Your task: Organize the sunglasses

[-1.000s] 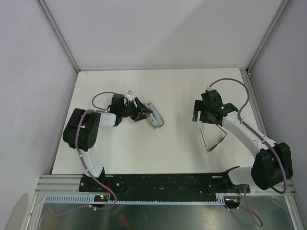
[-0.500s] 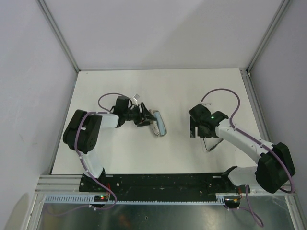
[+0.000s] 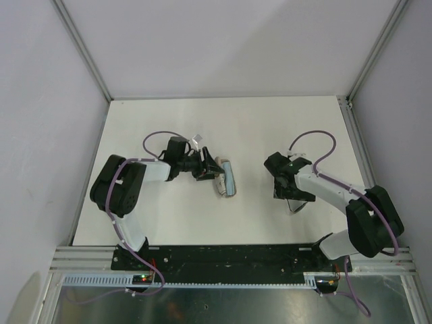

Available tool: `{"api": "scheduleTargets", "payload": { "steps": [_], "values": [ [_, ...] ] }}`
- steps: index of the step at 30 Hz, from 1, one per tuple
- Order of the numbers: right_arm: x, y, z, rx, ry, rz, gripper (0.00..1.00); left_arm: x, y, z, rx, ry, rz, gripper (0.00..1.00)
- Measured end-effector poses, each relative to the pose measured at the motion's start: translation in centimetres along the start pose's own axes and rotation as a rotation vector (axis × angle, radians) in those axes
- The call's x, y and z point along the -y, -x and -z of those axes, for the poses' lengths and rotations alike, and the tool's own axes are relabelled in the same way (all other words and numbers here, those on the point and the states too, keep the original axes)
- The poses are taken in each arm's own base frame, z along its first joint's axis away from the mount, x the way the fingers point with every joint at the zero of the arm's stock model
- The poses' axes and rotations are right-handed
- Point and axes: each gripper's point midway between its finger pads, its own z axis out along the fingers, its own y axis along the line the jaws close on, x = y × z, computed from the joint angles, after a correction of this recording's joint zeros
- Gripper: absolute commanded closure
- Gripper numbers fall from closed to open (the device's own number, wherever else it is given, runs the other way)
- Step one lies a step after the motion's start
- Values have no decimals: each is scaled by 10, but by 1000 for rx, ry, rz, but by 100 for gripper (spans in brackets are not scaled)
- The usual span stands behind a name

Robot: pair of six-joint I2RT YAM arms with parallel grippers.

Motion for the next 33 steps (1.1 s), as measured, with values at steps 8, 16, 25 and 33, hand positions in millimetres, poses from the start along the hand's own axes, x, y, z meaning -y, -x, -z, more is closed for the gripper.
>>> {"api": "scheduleTargets", "payload": {
  "steps": [8,16,25,33],
  "values": [
    [7,-11,-22,-48,-39,-43,2,0,0,0,-1,0,-2,48],
    [14,-14,-33,-63,24,-166,27,0,0,0,-1,0,-8,48],
    [11,-9,-35,-42,71,-208,57,0,0,0,-2,1,-7,49],
    [-14,-5,-29,-27,192,-131,56,0,0,0,-3,0,-7,49]
  ]
}}
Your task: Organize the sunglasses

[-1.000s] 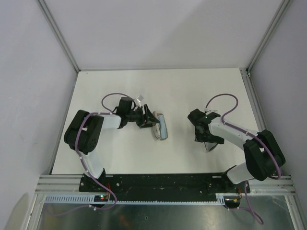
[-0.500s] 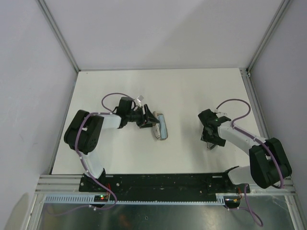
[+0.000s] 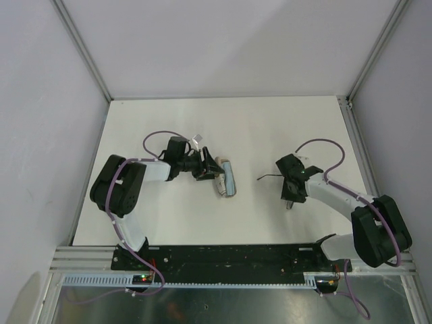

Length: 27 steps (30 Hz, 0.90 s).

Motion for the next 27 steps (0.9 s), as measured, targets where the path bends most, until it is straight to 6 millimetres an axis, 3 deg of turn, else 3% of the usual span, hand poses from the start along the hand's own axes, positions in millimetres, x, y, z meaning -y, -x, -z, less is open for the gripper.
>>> {"api": "scheduleTargets", "payload": {
  "steps": [4,7,14,19,27],
  "values": [
    [-30,-10,10,15,114,140,48,0,0,0,0,0,0,49],
    [-48,-16,19,33,184,230,29,0,0,0,0,0,0,49],
    [-39,-8,18,35,167,225,3,0,0,0,0,0,0,49],
    [-34,13,26,57,186,108,1,0,0,0,0,1,-1,49],
    [-24,55,53,139,187,-294,1,0,0,1,-1,3,1,49]
  ]
}}
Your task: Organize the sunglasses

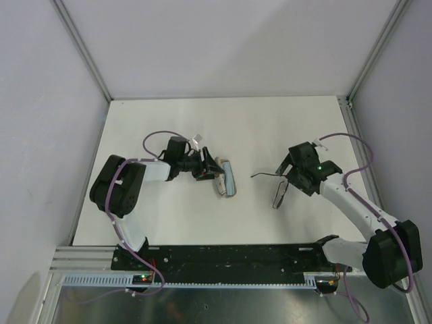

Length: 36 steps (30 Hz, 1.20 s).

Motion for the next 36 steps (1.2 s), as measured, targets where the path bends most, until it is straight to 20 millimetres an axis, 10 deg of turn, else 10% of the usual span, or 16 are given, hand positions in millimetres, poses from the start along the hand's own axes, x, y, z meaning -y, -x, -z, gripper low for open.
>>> {"api": "scheduleTargets", "payload": {
  "steps": [15,36],
  "values": [
    [-27,43,-14,18,-215,-377,1,4,-6,2,-17,7,-10,48],
    [6,8,-55,-115,-492,-358,1,5,-9,5,-13,18,-30,48]
  ]
}}
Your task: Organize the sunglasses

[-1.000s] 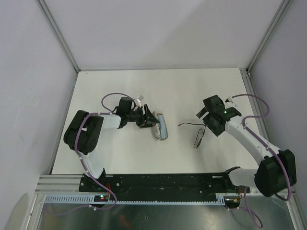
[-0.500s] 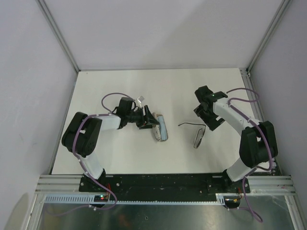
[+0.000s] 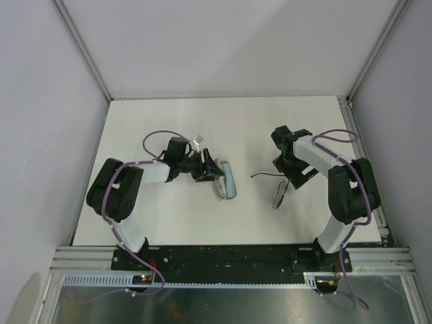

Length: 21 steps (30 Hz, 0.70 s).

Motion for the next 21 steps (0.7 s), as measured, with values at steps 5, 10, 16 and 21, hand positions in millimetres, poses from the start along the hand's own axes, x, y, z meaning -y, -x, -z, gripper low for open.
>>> {"api": "scheduleTargets", "payload": {
  "steps": [5,10,16,21],
  "values": [
    [-8,-6,-6,-11,9,-11,1,1,-1,0,1,0,-8,48],
    [-12,-19,-10,-19,0,0,2,1,-1,1,2,0,-10,48],
    [-16,-35,-7,-22,9,17,33,1,-1,1,2,0,-10,48],
    [-19,-38,-8,-26,17,-6,53,1,-1,1,2,0,-10,48]
  ]
}}
